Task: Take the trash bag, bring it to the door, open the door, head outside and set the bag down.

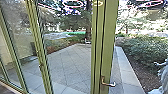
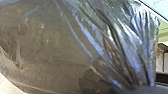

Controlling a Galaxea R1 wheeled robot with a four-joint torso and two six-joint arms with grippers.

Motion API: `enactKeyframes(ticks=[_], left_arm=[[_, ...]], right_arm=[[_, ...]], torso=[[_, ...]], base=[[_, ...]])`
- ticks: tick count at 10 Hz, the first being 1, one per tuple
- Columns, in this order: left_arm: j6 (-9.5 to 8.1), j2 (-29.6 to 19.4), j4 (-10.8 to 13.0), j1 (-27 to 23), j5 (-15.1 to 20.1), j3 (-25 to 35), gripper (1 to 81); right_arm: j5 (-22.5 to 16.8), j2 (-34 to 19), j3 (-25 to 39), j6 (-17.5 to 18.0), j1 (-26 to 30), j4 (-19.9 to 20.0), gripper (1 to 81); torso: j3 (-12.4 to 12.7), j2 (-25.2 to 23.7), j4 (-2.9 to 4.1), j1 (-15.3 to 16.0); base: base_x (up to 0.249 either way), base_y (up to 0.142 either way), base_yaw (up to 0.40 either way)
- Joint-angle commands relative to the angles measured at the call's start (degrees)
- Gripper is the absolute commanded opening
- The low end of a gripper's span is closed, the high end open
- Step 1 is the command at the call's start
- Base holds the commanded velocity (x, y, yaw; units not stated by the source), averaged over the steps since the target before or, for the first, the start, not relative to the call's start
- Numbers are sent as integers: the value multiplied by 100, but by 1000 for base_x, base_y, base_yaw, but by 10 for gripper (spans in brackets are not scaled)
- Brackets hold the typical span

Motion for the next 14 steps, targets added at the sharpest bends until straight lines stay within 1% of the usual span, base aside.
enactKeyframes(ticks=[1, 2, 3, 5, 6, 7, 9, 11, 12, 13, 14], left_arm=[[25, -67, -40, -319, 334, 29, 10], [25, -67, -40, -319, 334, 29, 10], [25, -67, -40, -319, 334, 29, 10], [25, -58, -40, -302, 334, 29, 10], [25, -58, -40, -293, 334, 29, 10], [17, -58, -40, -293, 334, 29, 10], [17, -49, -49, -293, 334, 29, 10], [17, -32, -40, -293, 325, 29, 10], [17, -23, -40, -292, 325, 29, 10], [17, -32, -49, -293, 325, 29, 10], [17, -32, -49, -293, 325, 29, 10]], right_arm=[[-1237, -843, 8, 48, 1374, 733, 811], [-1542, -869, -150, 118, 1743, 881, 811], [-1826, -825, -282, 242, 2060, 917, 811], [-1913, -650, -467, 444, 2342, 917, 811], [-2113, -537, -571, 618, 2622, 917, 811], [-2406, -439, -722, 848, 2930, 909, 811], [-2696, -280, -915, 1261, 3344, 830, 811], [-2977, -34, -1012, 1569, 3782, 794, 811], [-3135, 115, -1065, 1841, 4011, 671, 811], [-3214, 263, -1047, 2313, 4205, 409, 811], [-3249, 466, -942, 3052, 4345, -100, 811]], torso=[[0, 0, 0, 0], [0, 0, 0, 0], [0, 0, 0, 0], [0, 0, 0, 0], [0, 0, 0, 0], [0, 0, 0, 0], [0, 2, 0, 0], [0, 2, 0, 0], [0, 2, 0, 0], [0, 2, 0, 0], [0, 2, 0, 0]], base=[[0, 0, 0], [0, 0, 0], [0, 0, 0], [0, 0, 0], [0, 0, 0], [0, 0, 0], [0, 0, 0], [0, 0, 0], [0, 0, 0], [0, 0, 0], [0, 0, 0]])
